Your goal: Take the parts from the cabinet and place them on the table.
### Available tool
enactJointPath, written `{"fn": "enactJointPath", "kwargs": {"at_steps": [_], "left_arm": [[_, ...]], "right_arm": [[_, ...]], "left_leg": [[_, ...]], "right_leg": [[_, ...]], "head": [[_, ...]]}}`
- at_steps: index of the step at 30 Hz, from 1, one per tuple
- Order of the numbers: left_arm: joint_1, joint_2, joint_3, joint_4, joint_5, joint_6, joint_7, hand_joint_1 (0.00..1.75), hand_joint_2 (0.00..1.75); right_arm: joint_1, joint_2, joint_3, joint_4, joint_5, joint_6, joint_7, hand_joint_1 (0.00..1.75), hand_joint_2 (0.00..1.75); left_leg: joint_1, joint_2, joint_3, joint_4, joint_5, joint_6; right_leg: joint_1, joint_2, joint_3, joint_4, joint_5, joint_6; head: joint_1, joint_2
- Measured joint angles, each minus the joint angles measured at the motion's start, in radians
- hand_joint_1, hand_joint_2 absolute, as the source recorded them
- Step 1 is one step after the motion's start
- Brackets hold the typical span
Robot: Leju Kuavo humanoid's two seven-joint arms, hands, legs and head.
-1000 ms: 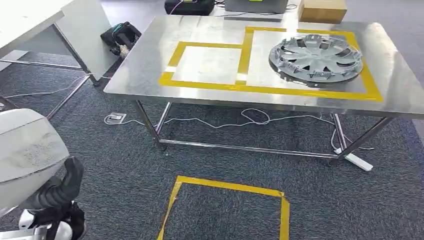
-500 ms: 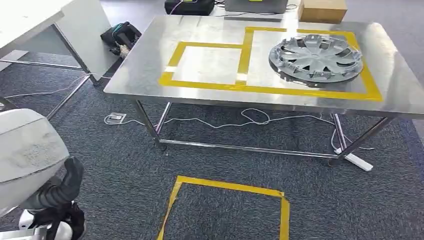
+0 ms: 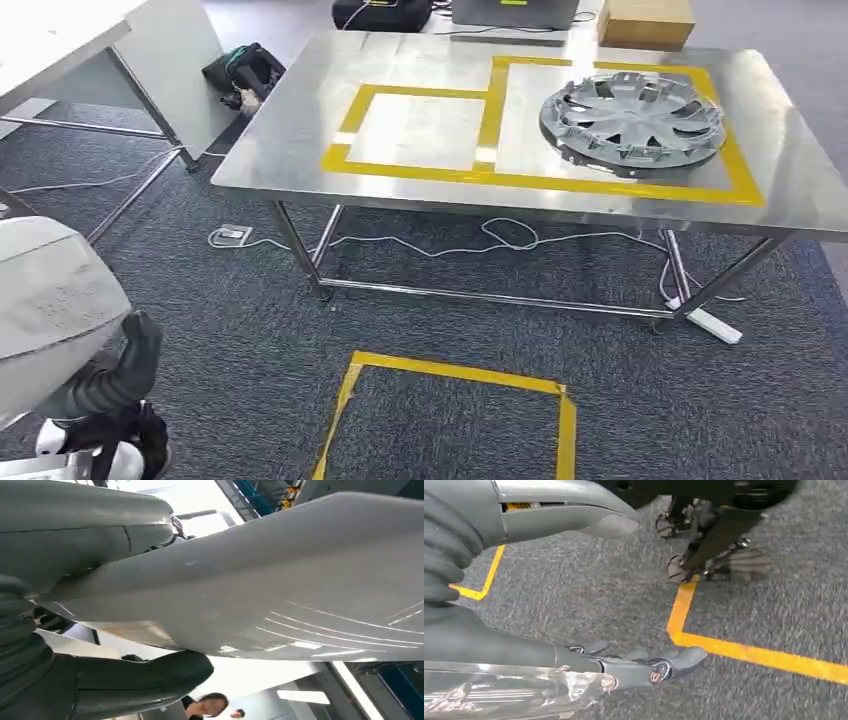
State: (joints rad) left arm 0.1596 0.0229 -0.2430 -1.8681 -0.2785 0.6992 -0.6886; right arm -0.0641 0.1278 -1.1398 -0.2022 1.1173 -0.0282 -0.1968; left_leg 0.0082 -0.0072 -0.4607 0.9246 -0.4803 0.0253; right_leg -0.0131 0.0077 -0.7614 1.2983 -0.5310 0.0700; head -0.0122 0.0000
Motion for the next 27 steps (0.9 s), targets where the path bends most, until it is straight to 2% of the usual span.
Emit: {"fn": "enactJointPath", "kwargs": {"at_steps": [1,2,4,5,6,7,8,9,11,12,14,15,16,17,18,19,20,21,23,25,26,27], "left_arm": [[0.001,0.000,0.000,0.000,0.000,0.000,0.000,1.75,1.75],[0.003,0.000,0.000,0.000,0.000,0.000,0.000,1.75,1.75],[0.003,0.000,0.000,0.000,0.000,0.000,0.000,1.75,1.75],[0.003,0.000,0.000,0.000,0.000,0.000,0.000,1.75,1.75],[0.003,0.001,0.000,0.000,0.000,0.000,0.000,1.75,1.75],[0.003,0.001,0.000,0.000,-0.002,0.000,0.000,1.75,1.75],[0.003,0.001,0.000,0.000,-0.003,0.000,0.000,1.75,1.75],[0.003,0.000,-0.002,0.000,-0.003,0.000,0.000,1.75,1.75],[0.002,0.000,-0.002,0.000,-0.003,0.000,0.000,1.75,1.75],[0.000,0.000,-0.002,0.000,-0.003,0.000,0.000,1.75,1.75],[0.000,0.001,-0.002,0.000,-0.003,0.000,0.000,1.75,1.75],[0.000,0.001,-0.002,0.000,-0.003,0.000,0.000,1.75,1.75],[0.001,0.001,-0.002,0.000,-0.003,0.000,0.000,1.75,1.75],[0.001,0.001,-0.002,0.000,-0.003,0.000,0.000,1.75,1.75],[0.001,0.001,-0.002,0.000,-0.003,0.000,0.000,1.75,1.75],[0.001,0.001,-0.002,0.000,-0.003,0.000,0.000,1.75,1.75],[0.000,0.001,-0.002,0.000,-0.003,0.000,0.000,1.75,1.75],[-0.001,0.001,-0.002,0.000,-0.003,0.000,0.000,1.75,1.75],[-0.001,0.001,-0.002,0.000,-0.002,0.000,0.000,1.75,1.75],[0.000,0.002,-0.002,0.000,-0.002,0.000,0.000,1.75,1.75],[-0.001,0.002,-0.002,0.000,-0.001,0.000,0.000,1.75,1.75],[-0.002,0.002,-0.002,0.000,-0.001,0.000,0.000,1.75,1.75]], "right_arm": [[0.001,0.000,0.000,0.000,0.000,0.000,0.000,0.00,1.75],[0.002,0.000,0.000,0.000,0.000,0.000,0.000,0.00,1.75],[0.000,-0.002,0.000,0.000,0.001,-0.001,0.000,0.00,1.75],[0.000,0.000,0.000,0.000,0.000,-0.001,0.000,0.00,1.75],[-0.003,0.008,0.000,0.005,0.001,0.000,0.000,0.00,1.75],[-0.005,0.007,0.000,0.003,0.001,0.000,0.000,0.00,1.75],[-0.003,0.006,0.000,0.003,0.001,0.000,0.000,0.00,1.75],[-0.003,0.006,0.000,0.003,0.001,-0.001,0.000,0.00,1.75],[-0.002,0.006,0.000,0.003,0.001,-0.001,0.000,0.00,1.75],[-0.003,0.006,0.000,0.002,0.001,-0.001,-0.001,0.00,1.75],[-0.003,0.006,0.000,0.002,0.001,-0.001,-0.001,0.00,1.75],[-0.003,0.006,0.000,0.002,0.002,-0.001,-0.001,0.00,1.75],[-0.002,0.006,0.000,0.002,0.002,-0.001,-0.001,0.00,1.75],[-0.003,0.006,0.000,0.002,0.002,-0.001,-0.001,0.00,1.75],[-0.003,0.006,0.000,0.002,0.003,-0.001,-0.001,0.00,1.75],[-0.003,0.006,0.000,0.002,0.004,-0.001,-0.001,0.00,1.75],[-0.004,0.006,0.000,0.002,0.004,-0.001,-0.001,0.00,1.75],[-0.004,0.006,0.000,0.002,0.005,-0.001,-0.001,0.00,1.75],[-0.004,0.006,0.000,0.002,0.004,-0.001,-0.002,0.00,1.75],[-0.003,0.006,0.000,0.002,0.004,-0.001,-0.002,0.00,1.75],[-0.003,0.006,0.000,0.002,0.004,0.000,-0.002,0.00,1.75],[-0.003,0.006,0.000,0.002,0.004,0.000,-0.002,0.00,1.75]], "left_leg": [[0.004,0.000,0.003,0.001,-0.004,-0.006],[0.010,0.000,0.009,0.002,-0.009,-0.013],[0.028,-0.001,0.025,0.010,-0.025,-0.034],[0.026,0.000,0.026,0.021,-0.040,-0.049],[0.022,-0.001,0.018,0.035,-0.052,-0.060],[0.020,-0.001,0.015,0.038,-0.052,-0.060],[0.019,-0.001,0.016,0.033,-0.050,-0.061],[0.021,-0.001,0.017,0.032,-0.049,-0.064],[0.026,-0.001,0.018,0.044,-0.067,-0.071],[0.024,0.000,-0.010,0.099,-0.096,-0.070],[0.021,0.000,-0.111,0.278,-0.170,-0.069],[0.019,0.000,-0.159,0.355,-0.190,-0.066],[0.017,0.000,-0.187,0.386,-0.185,-0.061],[0.015,0.000,-0.191,0.370,-0.153,-0.054],[0.011,0.000,-0.174,0.315,-0.102,-0.045],[0.006,0.000,-0.142,0.231,-0.046,-0.035],[0.000,0.000,-0.110,0.151,-0.003,-0.024],[-0.007,-0.001,-0.095,0.106,-0.001,-0.017],[-0.006,0.000,-0.095,0.088,-0.005,-0.030],[-0.007,-0.001,-0.096,0.082,0.002,-0.020],[0.000,-0.001,-0.091,0.073,0.011,-0.015],[0.000,0.000,-0.090,0.073,0.011,-0.012]], "right_leg": [[-0.006,0.000,-0.012,0.015,0.009,0.008],[-0.011,-0.001,0.005,-0.019,0.040,0.015],[-0.024,-0.006,0.093,-0.191,0.132,0.035],[-0.030,-0.009,0.130,-0.258,0.135,0.055],[-0.029,0.000,0.142,-0.262,0.111,0.044],[-0.031,0.002,0.133,-0.252,0.108,0.013],[-0.027,0.002,0.129,-0.246,0.103,0.002],[-0.023,0.002,0.125,-0.242,0.099,-0.007],[-0.023,0.004,0.129,-0.243,0.094,-0.028],[-0.022,0.004,0.131,-0.244,0.093,-0.033],[-0.018,0.003,0.131,-0.244,0.091,-0.040],[-0.015,0.003,0.131,-0.244,0.089,-0.042],[-0.012,0.003,0.132,-0.244,0.088,-0.044],[-0.010,0.004,0.135,-0.244,0.087,-0.045],[-0.007,0.005,0.138,-0.244,0.087,-0.045],[-0.006,0.008,0.141,-0.244,0.087,-0.045],[-0.006,0.008,0.143,-0.244,0.086,-0.045],[0.000,0.009,0.141,-0.242,0.086,-0.042],[0.001,0.011,0.135,-0.246,0.089,-0.030],[-0.002,0.010,0.140,-0.257,0.096,-0.016],[-0.004,0.007,0.127,-0.249,0.091,-0.012],[-0.002,0.002,0.119,-0.222,0.069,-0.008]], "head": [[0.001,0.000],[0.000,0.000],[0.001,0.000],[0.005,0.000],[0.022,0.000],[0.015,0.000],[-0.003,0.000],[-0.004,0.000],[-0.006,0.000],[-0.011,0.000],[-0.014,0.000],[-0.013,0.000],[-0.013,0.000],[-0.013,0.000],[-0.013,0.000],[-0.013,0.000],[-0.013,0.000],[-0.012,0.000],[-0.010,0.000],[-0.011,0.000],[-0.011,0.000],[-0.008,0.000]]}}
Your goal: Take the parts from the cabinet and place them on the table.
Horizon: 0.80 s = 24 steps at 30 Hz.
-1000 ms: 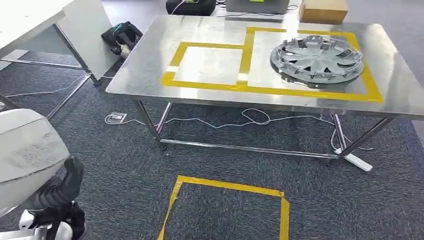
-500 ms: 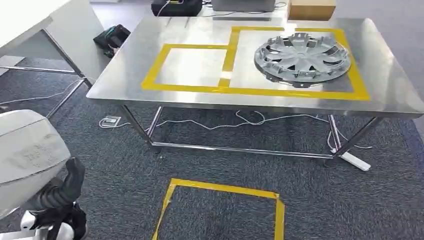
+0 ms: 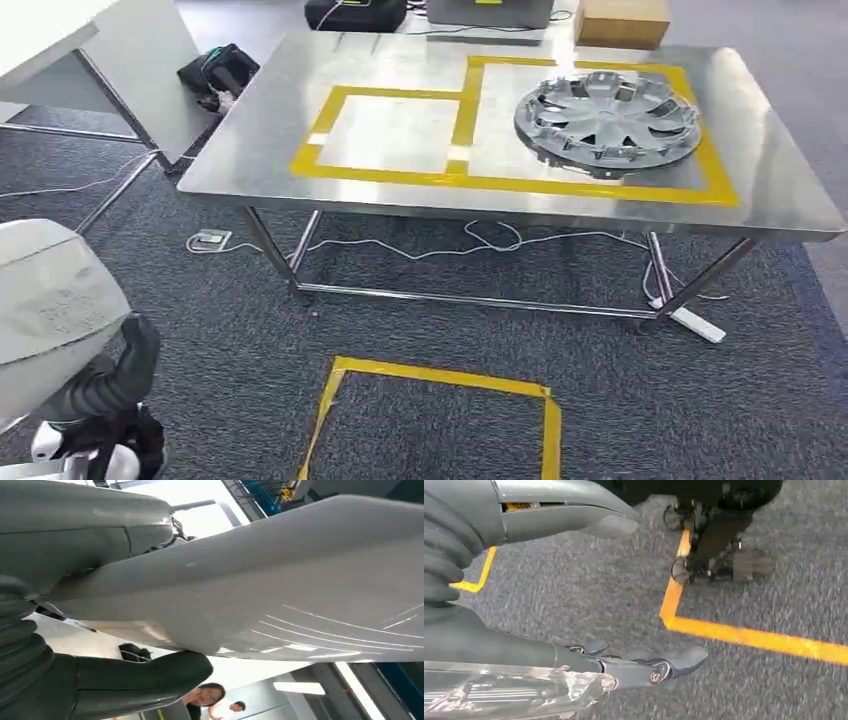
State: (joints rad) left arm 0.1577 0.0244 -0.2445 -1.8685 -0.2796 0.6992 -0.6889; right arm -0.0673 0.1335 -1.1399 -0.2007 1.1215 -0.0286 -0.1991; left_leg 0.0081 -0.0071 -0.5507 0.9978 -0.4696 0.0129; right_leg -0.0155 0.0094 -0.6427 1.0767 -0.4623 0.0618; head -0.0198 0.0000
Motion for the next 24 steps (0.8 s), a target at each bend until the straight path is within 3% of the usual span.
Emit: {"fn": "enactJointPath", "kwargs": {"at_steps": [2,3,4,5,6,8,9,10,11,12,13,16,17,19,24], "left_arm": [[0.001,0.000,0.000,0.000,0.001,0.000,0.000,1.75,1.75],[0.001,0.000,0.000,0.000,0.001,0.000,0.000,1.75,1.75],[0.001,0.000,0.000,0.000,0.002,0.000,0.000,1.75,1.75],[0.001,0.000,0.000,0.000,0.002,0.000,0.000,1.75,1.75],[0.001,0.000,0.000,0.000,0.002,0.000,0.000,1.75,1.75],[0.001,0.000,0.000,0.000,0.005,0.000,0.000,1.75,1.75],[0.001,0.000,0.000,0.000,0.004,0.000,0.000,1.75,1.75],[0.000,0.000,0.000,0.000,0.005,0.000,0.000,1.75,1.75],[0.000,0.000,0.000,0.000,0.005,0.000,0.000,1.75,1.75],[0.001,0.000,-0.001,0.000,0.005,0.000,0.000,1.75,1.75],[0.001,0.000,-0.001,0.000,0.005,0.000,0.000,1.75,1.75],[0.000,0.000,-0.001,0.000,0.005,0.000,0.000,1.75,1.75],[0.000,0.000,-0.001,0.000,0.005,0.000,0.000,1.75,1.75],[0.000,0.000,-0.001,0.000,0.005,0.000,0.000,1.75,1.75],[0.000,0.001,-0.001,0.000,0.005,0.000,0.000,1.75,1.75]], "right_arm": [[0.000,0.000,0.000,0.000,0.000,0.001,0.000,0.00,1.75],[0.001,0.000,0.000,0.000,0.000,0.001,0.000,0.00,1.75],[0.002,0.000,0.000,0.000,0.000,0.001,0.000,0.00,1.75],[0.003,0.000,0.000,0.000,0.001,0.000,0.000,0.00,1.75],[0.002,-0.002,0.000,0.000,0.001,0.000,0.000,0.00,1.75],[0.001,-0.003,0.000,-0.001,0.001,-0.002,0.000,0.00,1.75],[-0.001,-0.003,0.000,-0.001,0.002,-0.002,0.000,0.00,1.75],[-0.003,-0.002,0.000,-0.001,0.002,-0.002,0.000,0.00,1.75],[-0.002,-0.002,0.000,-0.001,0.002,-0.002,0.000,0.00,1.75],[-0.001,-0.002,0.000,-0.001,0.002,-0.002,0.001,0.00,1.75],[0.000,-0.002,0.000,-0.001,0.002,-0.002,0.001,0.00,1.75],[0.000,-0.003,0.000,-0.001,0.002,-0.004,0.001,0.00,1.75],[-0.001,-0.003,0.000,-0.001,0.001,-0.004,0.001,0.00,1.75],[-0.001,-0.003,0.000,-0.001,0.001,-0.004,0.001,0.00,1.75],[0.000,-0.003,0.000,-0.001,0.001,-0.004,0.001,0.00,1.75]], "left_leg": [[-0.001,0.003,0.000,0.000,-0.001,0.004],[-0.003,0.004,0.000,0.000,-0.002,0.005],[-0.005,0.004,0.001,0.000,-0.002,0.006],[-0.005,0.004,0.003,0.000,-0.003,0.007],[-0.005,0.004,0.006,0.001,-0.005,0.006],[-0.005,0.003,0.017,0.001,-0.012,0.002],[-0.009,0.004,0.020,0.001,-0.016,-0.003],[-0.013,0.003,0.017,0.009,-0.019,-0.007],[-0.015,0.003,0.017,0.007,-0.019,-0.006],[-0.015,0.003,0.017,0.005,-0.013,0.009],[-0.015,0.003,0.018,0.003,-0.014,0.014],[-0.015,0.004,0.021,-0.006,-0.013,0.012],[-0.015,0.004,0.021,-0.009,-0.012,0.010],[-0.014,0.004,0.021,-0.012,-0.010,-0.007],[-0.014,0.004,0.020,-0.014,-0.009,-0.017]], "right_leg": [[0.000,-0.002,-0.068,0.155,-0.082,0.006],[0.001,-0.002,-0.103,0.230,-0.111,0.008],[0.001,-0.001,-0.123,0.275,-0.119,0.009],[0.002,-0.002,-0.118,0.263,-0.101,0.008],[0.003,-0.002,-0.091,0.211,-0.066,0.006],[0.003,-0.003,0.006,0.026,0.019,0.001],[0.005,-0.006,0.038,-0.024,0.006,-0.002],[0.005,-0.003,0.048,-0.040,0.010,-0.010],[0.002,-0.003,0.047,-0.043,0.017,-0.011],[0.003,-0.002,0.046,-0.042,0.017,-0.009],[0.003,-0.002,0.045,-0.042,0.017,-0.009],[0.006,0.001,0.044,-0.042,0.014,-0.016],[0.006,0.001,0.044,-0.042,0.013,-0.018],[0.007,-0.001,0.043,-0.042,0.013,-0.021],[0.007,-0.001,0.043,-0.041,0.015,-0.024]], "head": [[0.003,0.000],[0.004,0.000],[0.004,0.000],[0.004,0.000],[0.004,0.000],[0.004,0.000],[0.004,0.000],[0.003,0.000],[0.000,0.000],[0.000,0.000],[0.000,0.000],[0.000,0.000],[0.000,0.000],[0.001,0.000],[0.001,0.000]]}}
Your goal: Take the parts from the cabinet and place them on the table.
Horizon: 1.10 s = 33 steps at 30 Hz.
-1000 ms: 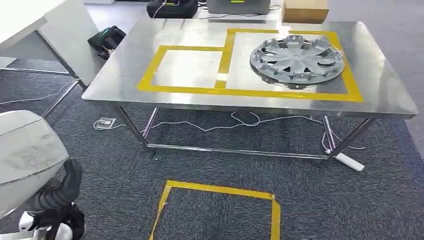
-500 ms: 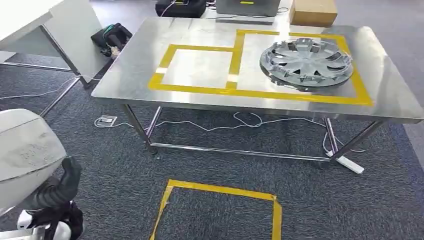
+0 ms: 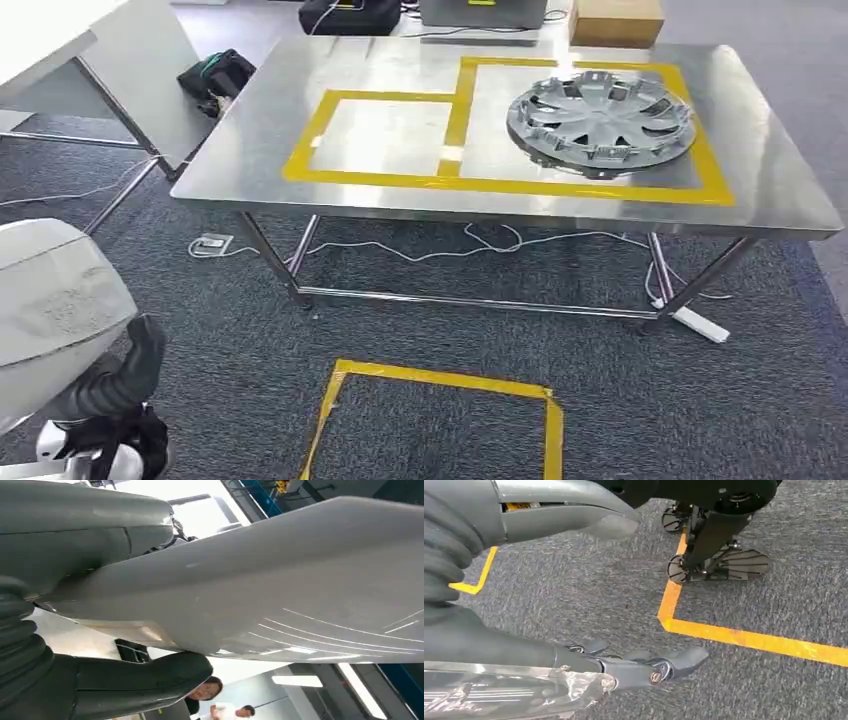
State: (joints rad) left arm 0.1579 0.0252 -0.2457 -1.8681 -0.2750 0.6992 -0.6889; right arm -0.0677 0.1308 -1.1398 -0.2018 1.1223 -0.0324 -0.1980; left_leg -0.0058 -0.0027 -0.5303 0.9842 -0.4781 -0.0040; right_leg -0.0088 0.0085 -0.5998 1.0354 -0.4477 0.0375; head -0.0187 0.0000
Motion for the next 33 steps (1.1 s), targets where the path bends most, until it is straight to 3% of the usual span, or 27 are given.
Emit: {"fn": "enactJointPath", "kwargs": {"at_steps": [12,13,16,18,19,20,21,23,24,25,26,27,28,29,30,31,33], "left_arm": [[0.000,0.000,0.000,0.000,0.000,0.000,0.000,1.75,1.75],[0.000,0.000,0.000,0.000,0.000,0.000,0.000,1.75,1.75],[0.000,0.000,0.000,0.000,0.000,0.000,0.000,1.75,1.75],[0.000,0.000,0.000,0.000,0.000,0.000,0.000,1.75,1.75],[0.000,0.000,0.000,0.000,0.000,0.000,0.000,1.75,1.75],[0.000,0.000,0.000,0.000,0.000,0.000,0.000,1.75,1.75],[-0.002,0.000,0.000,0.000,-0.001,0.000,0.000,1.75,1.75],[0.000,0.000,0.001,0.000,0.000,0.000,0.000,1.75,1.75],[0.000,0.000,0.001,0.000,0.000,0.000,0.000,1.75,1.75],[0.001,0.000,0.001,0.000,0.000,0.000,0.000,1.75,1.75],[0.001,0.000,0.001,0.000,-0.001,0.000,0.000,1.75,1.75],[0.001,0.000,0.001,0.000,0.000,0.000,0.000,1.75,1.75],[0.001,0.000,0.001,0.000,0.000,0.000,0.000,1.75,1.75],[0.001,0.000,0.001,0.000,0.000,0.000,0.000,1.75,1.75],[0.001,0.000,0.001,0.000,0.000,0.000,0.000,1.75,1.75],[0.001,0.000,0.001,0.000,-0.001,0.000,0.000,1.75,1.75],[0.001,0.000,0.000,0.000,-0.001,0.000,0.000,1.75,1.75]], "right_arm": [[0.000,0.000,0.000,0.000,0.001,0.000,0.000,0.00,1.75],[0.000,0.000,0.000,0.000,0.001,0.000,0.000,0.00,1.75],[0.000,0.000,0.000,0.000,0.001,0.001,0.000,0.00,1.75],[0.000,0.000,0.000,0.000,0.001,0.002,0.000,0.00,1.75],[-0.001,0.000,0.000,0.000,0.001,0.003,0.000,0.00,1.75],[0.000,0.000,0.000,0.000,0.000,0.003,0.000,0.00,1.75],[0.000,0.000,0.000,0.000,0.000,0.003,0.001,0.00,1.75],[0.000,0.000,0.000,0.000,0.000,0.005,0.002,0.00,1.75],[0.001,0.000,0.000,0.000,0.000,0.005,0.002,0.00,1.75],[0.003,0.000,0.000,0.000,0.000,0.005,0.002,0.00,1.75],[0.003,0.000,0.000,0.000,0.000,0.005,0.002,0.00,1.75],[0.003,0.000,0.000,0.000,0.000,0.005,0.002,0.00,1.75],[0.002,-0.001,0.000,0.000,0.000,0.005,0.002,0.00,1.75],[0.001,-0.001,0.000,0.000,0.000,0.005,0.002,0.00,1.75],[-0.002,0.001,0.000,0.001,0.000,0.005,0.003,0.00,1.75],[-0.004,0.002,0.000,0.001,0.000,0.006,0.002,0.00,1.75],[-0.001,0.002,0.000,0.001,0.000,0.006,0.002,0.00,1.75]], "left_leg": [[-0.002,0.000,0.000,0.001,0.002,-0.001],[-0.006,0.000,-0.001,0.006,-0.001,0.008],[-0.009,0.000,-0.004,0.007,-0.002,0.015],[-0.012,0.000,-0.005,0.004,0.001,0.022],[-0.007,0.000,0.003,-0.014,0.011,0.029],[0.000,0.004,0.013,-0.029,0.021,0.028],[0.003,0.004,0.014,-0.034,0.023,0.031],[0.004,0.005,0.014,-0.033,0.023,0.033],[0.004,0.006,0.013,-0.033,0.022,0.033],[0.004,0.006,0.014,-0.033,0.022,0.033],[0.006,0.006,0.017,-0.032,0.020,0.031],[0.008,0.005,0.020,-0.031,0.017,0.027],[0.012,0.005,0.025,-0.028,0.011,0.020],[0.014,0.005,0.028,-0.021,0.004,0.012],[0.007,0.005,0.023,-0.014,-0.003,0.003],[0.006,0.005,0.019,-0.006,-0.006,0.000],[0.008,0.005,0.019,-0.009,-0.003,-0.005]], "right_leg": [[-0.003,0.000,0.003,-0.008,0.006,0.002],[-0.007,0.000,0.004,-0.012,0.009,0.008],[-0.009,0.000,0.005,-0.012,0.010,0.012],[-0.013,0.000,0.007,-0.022,0.015,0.020],[-0.008,0.000,0.011,-0.028,0.017,0.026],[-0.008,0.000,0.001,-0.018,0.008,0.026],[-0.007,-0.001,-0.019,0.023,-0.021,0.030],[-0.010,-0.001,-0.089,0.176,-0.092,0.033],[-0.010,-0.001,-0.127,0.251,-0.117,0.036],[-0.010,-0.001,-0.144,0.280,-0.115,0.038],[-0.011,-0.002,-0.135,0.259,-0.090,0.040],[-0.012,-0.003,-0.101,0.191,-0.046,0.040],[-0.013,-0.006,-0.050,0.091,0.002,0.042],[-0.016,-0.014,-0.007,0.006,0.031,0.047],[-0.009,-0.012,0.010,-0.011,0.003,0.045],[-0.011,-0.004,0.009,-0.013,0.008,0.024],[-0.006,-0.003,0.002,-0.005,0.004,0.010]], "head": [[0.000,0.000],[0.000,0.000],[0.000,0.000],[-0.001,0.000],[-0.001,0.000],[0.001,0.000],[0.004,0.000],[0.006,0.000],[0.006,0.000],[0.006,0.000],[0.006,0.000],[0.007,0.000],[0.006,0.000],[0.007,0.000],[0.009,0.000],[0.007,0.000],[0.002,0.000]]}}
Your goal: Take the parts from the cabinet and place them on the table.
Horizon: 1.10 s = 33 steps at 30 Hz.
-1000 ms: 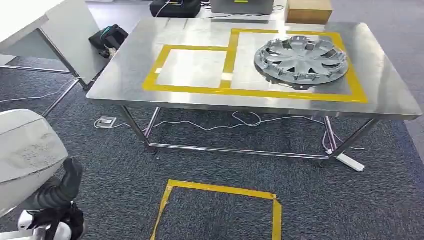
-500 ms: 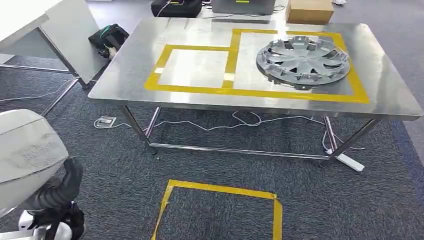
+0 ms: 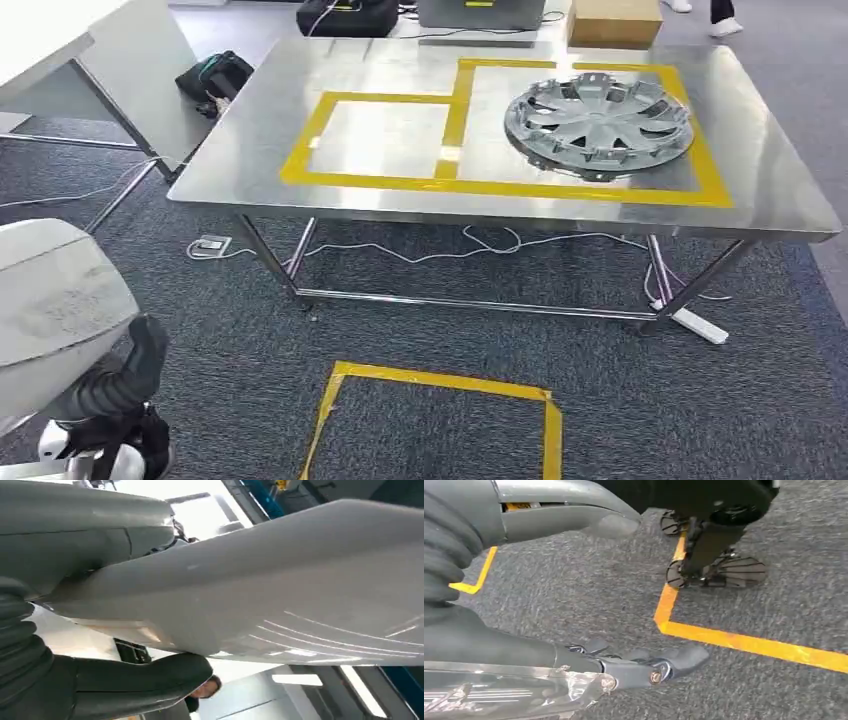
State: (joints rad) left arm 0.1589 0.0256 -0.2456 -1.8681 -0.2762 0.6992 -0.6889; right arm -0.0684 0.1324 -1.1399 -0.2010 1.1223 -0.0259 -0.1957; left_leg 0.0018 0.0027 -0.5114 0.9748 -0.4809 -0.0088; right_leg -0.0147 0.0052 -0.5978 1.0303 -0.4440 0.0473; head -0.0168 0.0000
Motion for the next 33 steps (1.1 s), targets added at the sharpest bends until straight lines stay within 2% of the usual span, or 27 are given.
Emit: {"fn": "enactJointPath", "kwargs": {"at_steps": [2,3,5,6,7,8,9,10,11,12,14,16,17,18,19,21,22,23,24,26,27,28,29,30,31,33], "left_arm": [[-0.001,0.000,0.000,0.000,-0.001,0.000,0.000,1.75,1.75],[-0.002,0.000,0.000,0.000,-0.002,0.000,0.000,1.75,1.75],[-0.001,0.000,0.000,0.000,-0.002,0.000,0.000,1.75,1.75],[0.000,0.000,0.000,0.000,-0.002,0.000,0.000,1.75,1.75],[0.000,0.000,0.000,0.000,-0.002,0.000,0.000,1.75,1.75],[0.000,0.000,0.000,0.000,-0.002,0.000,0.000,1.75,1.75],[0.000,0.000,0.000,0.000,-0.002,0.000,0.000,1.75,1.75],[0.000,0.000,0.000,0.000,-0.003,0.000,0.000,1.75,1.75],[0.000,0.000,0.000,0.000,-0.003,0.000,0.000,1.75,1.75],[-0.001,0.000,0.000,0.000,-0.003,0.000,0.000,1.75,1.75],[0.000,0.000,0.000,0.000,-0.003,0.000,0.000,1.75,1.75],[-0.001,0.002,0.000,0.000,-0.003,0.000,0.000,1.75,1.75],[-0.002,0.001,0.001,0.000,-0.002,0.000,0.000,1.75,1.75],[-0.002,0.000,0.001,0.000,-0.002,0.000,0.000,1.75,1.75],[-0.002,0.000,0.001,0.000,-0.002,0.000,0.000,1.75,1.75],[-0.001,0.000,0.001,0.000,-0.002,0.000,0.000,1.75,1.75],[0.000,0.000,0.001,0.000,-0.002,0.000,0.000,1.75,1.75],[0.000,0.000,0.001,0.000,-0.002,0.000,0.000,1.75,1.75],[0.000,0.000,0.001,0.000,-0.003,0.000,0.000,1.75,1.75],[0.000,0.000,0.001,0.000,-0.002,0.000,0.000,1.75,1.75],[0.000,0.000,0.001,0.000,-0.002,0.000,0.000,1.75,1.75],[-0.001,0.000,0.001,0.000,-0.002,0.000,0.000,1.75,1.75],[-0.001,0.000,0.001,0.000,-0.003,0.000,0.000,1.75,1.75],[0.001,0.000,0.000,0.000,-0.003,0.000,0.000,1.75,1.75],[0.001,0.001,0.000,0.000,-0.003,0.000,0.000,1.75,1.75],[0.000,0.000,0.000,0.000,-0.003,0.000,0.000,1.75,1.75]], "right_arm": [[0.001,0.000,0.000,0.000,0.000,0.000,0.001,0.00,1.75],[0.000,0.000,0.000,0.000,0.000,0.000,0.000,0.00,1.75],[-0.002,0.000,0.000,-0.001,0.000,0.000,0.000,0.00,1.75],[-0.001,0.000,0.000,-0.001,0.000,0.000,0.000,0.00,1.75],[0.001,0.000,0.000,-0.001,0.000,0.000,0.000,0.00,1.75],[0.001,0.000,0.000,-0.001,0.000,0.000,0.000,0.00,1.75],[0.001,0.000,0.000,-0.001,0.000,0.001,0.000,0.00,1.75],[0.000,0.000,0.000,-0.001,0.000,0.002,-0.001,0.00,1.75],[-0.001,0.000,0.000,-0.001,0.000,0.002,-0.001,0.00,1.75],[-0.001,0.000,0.000,-0.001,0.000,0.002,-0.001,0.00,1.75],[-0.001,0.000,0.000,-0.001,0.001,0.002,-0.002,0.00,1.75],[0.001,0.000,0.000,-0.001,0.001,0.002,-0.002,0.00,1.75],[0.001,0.000,0.000,-0.001,0.002,0.002,-0.002,0.00,1.75],[0.001,-0.001,0.000,-0.001,0.002,0.002,-0.002,0.00,1.75],[0.000,0.000,0.000,-0.001,0.002,0.002,-0.002,0.00,1.75],[0.001,0.000,0.000,-0.001,0.003,0.004,-0.002,0.00,1.75],[0.002,0.000,0.000,-0.001,0.003,0.003,-0.002,0.00,1.75],[0.003,-0.001,0.000,-0.001,0.003,0.002,-0.002,0.00,1.75],[0.003,-0.001,0.000,-0.001,0.002,0.001,-0.002,0.00,1.75],[0.002,-0.001,0.000,-0.001,0.002,-0.003,-0.005,0.00,1.75],[0.000,-0.001,0.000,-0.001,0.002,-0.005,-0.005,0.00,1.75],[-0.003,-0.001,0.000,-0.001,0.002,-0.005,-0.007,0.00,1.75],[-0.003,-0.001,0.000,-0.001,0.002,-0.006,-0.007,0.00,1.75],[-0.001,0.000,0.000,-0.001,0.002,-0.006,-0.008,0.00,1.75],[0.000,0.000,0.000,-0.001,0.002,-0.006,-0.008,0.00,1.75],[0.001,-0.001,0.000,-0.001,0.002,-0.008,-0.008,0.00,1.75]], "left_leg": [[0.003,0.000,0.000,0.007,-0.013,-0.013],[0.003,0.000,-0.016,0.041,-0.037,-0.017],[0.005,0.000,-0.103,0.213,-0.120,-0.023],[0.005,0.000,-0.147,0.294,-0.149,-0.024],[0.005,0.000,-0.173,0.335,-0.151,-0.023],[0.005,0.000,-0.174,0.324,-0.128,-0.021],[0.005,0.000,-0.157,0.280,-0.089,-0.018],[0.004,0.000,-0.114,0.183,-0.029,-0.013],[0.004,-0.001,-0.070,0.092,0.014,-0.008],[0.004,-0.006,-0.041,0.028,0.020,-0.005],[0.000,-0.006,-0.042,0.017,0.016,-0.004],[-0.003,-0.006,-0.043,0.014,0.021,0.008],[0.002,-0.004,-0.039,0.005,0.028,0.016],[0.004,-0.002,-0.038,0.004,0.029,0.021],[0.004,-0.001,-0.038,0.004,0.029,0.025],[0.000,0.001,-0.038,0.004,0.029,0.029],[-0.002,0.001,-0.038,0.005,0.028,0.030],[-0.004,0.001,-0.037,0.005,0.027,0.031],[-0.004,0.001,-0.035,0.005,0.027,0.031],[-0.004,0.001,-0.029,0.005,0.024,0.028],[-0.005,0.001,-0.026,0.006,0.022,0.024],[-0.013,0.001,-0.031,0.012,0.018,0.018],[-0.013,0.001,-0.033,0.014,0.018,0.018],[-0.015,0.001,-0.034,0.014,0.022,0.033],[-0.015,0.001,-0.034,0.012,0.022,0.037],[-0.014,0.001,-0.033,0.006,0.024,0.033]], "right_leg": [[-0.005,0.002,0.002,-0.002,0.001,-0.018],[-0.005,0.002,0.002,-0.002,0.000,-0.023],[-0.004,0.004,-0.001,-0.002,-0.001,-0.028],[-0.004,0.004,-0.002,-0.002,-0.002,-0.030],[-0.004,0.004,-0.002,-0.002,-0.002,-0.030],[-0.004,0.006,-0.001,-0.002,-0.002,-0.030],[-0.004,0.008,0.000,-0.002,-0.002,-0.030],[-0.004,0.011,0.003,-0.002,-0.002,-0.029],[-0.004,0.014,0.005,-0.002,-0.002,-0.028],[-0.002,0.016,0.004,-0.001,-0.002,-0.022],[0.001,0.020,0.000,-0.003,0.001,-0.009],[-0.003,0.020,0.005,-0.016,0.008,0.006],[-0.003,0.020,0.004,-0.016,0.006,0.012],[-0.003,0.013,-0.012,0.010,-0.016,0.014],[-0.002,0.007,-0.039,0.071,-0.053,0.016],[-0.002,0.003,-0.119,0.245,-0.127,0.019],[-0.002,0.003,-0.147,0.306,-0.143,0.020],[-0.001,0.003,-0.149,0.306,-0.132,0.018],[0.002,0.003,-0.124,0.260,-0.098,0.015],[0.004,0.002,-0.031,0.078,-0.013,0.008],[0.004,-0.004,0.009,-0.003,-0.001,0.005],[0.007,-0.005,0.025,-0.015,-0.008,0.000],[0.004,-0.001,0.021,-0.016,-0.003,-0.003],[0.004,-0.001,0.020,-0.016,-0.001,0.003],[0.006,0.000,0.019,-0.016,-0.001,0.002],[0.007,0.002,0.017,-0.016,-0.002,-0.001]], "head": [[0.000,0.000],[-0.006,0.000],[-0.006,0.000],[-0.006,0.000],[-0.006,0.000],[-0.006,0.000],[-0.006,0.000],[-0.006,0.000],[-0.006,0.000],[-0.006,0.000],[-0.003,0.000],[-0.005,0.000],[-0.006,0.000],[-0.002,0.000],[0.002,0.000],[0.003,0.000],[0.003,0.000],[0.003,0.000],[0.003,0.000],[0.003,0.000],[0.003,0.000],[0.003,0.000],[0.000,0.000],[0.001,0.000],[0.001,0.000],[0.000,0.000]]}}
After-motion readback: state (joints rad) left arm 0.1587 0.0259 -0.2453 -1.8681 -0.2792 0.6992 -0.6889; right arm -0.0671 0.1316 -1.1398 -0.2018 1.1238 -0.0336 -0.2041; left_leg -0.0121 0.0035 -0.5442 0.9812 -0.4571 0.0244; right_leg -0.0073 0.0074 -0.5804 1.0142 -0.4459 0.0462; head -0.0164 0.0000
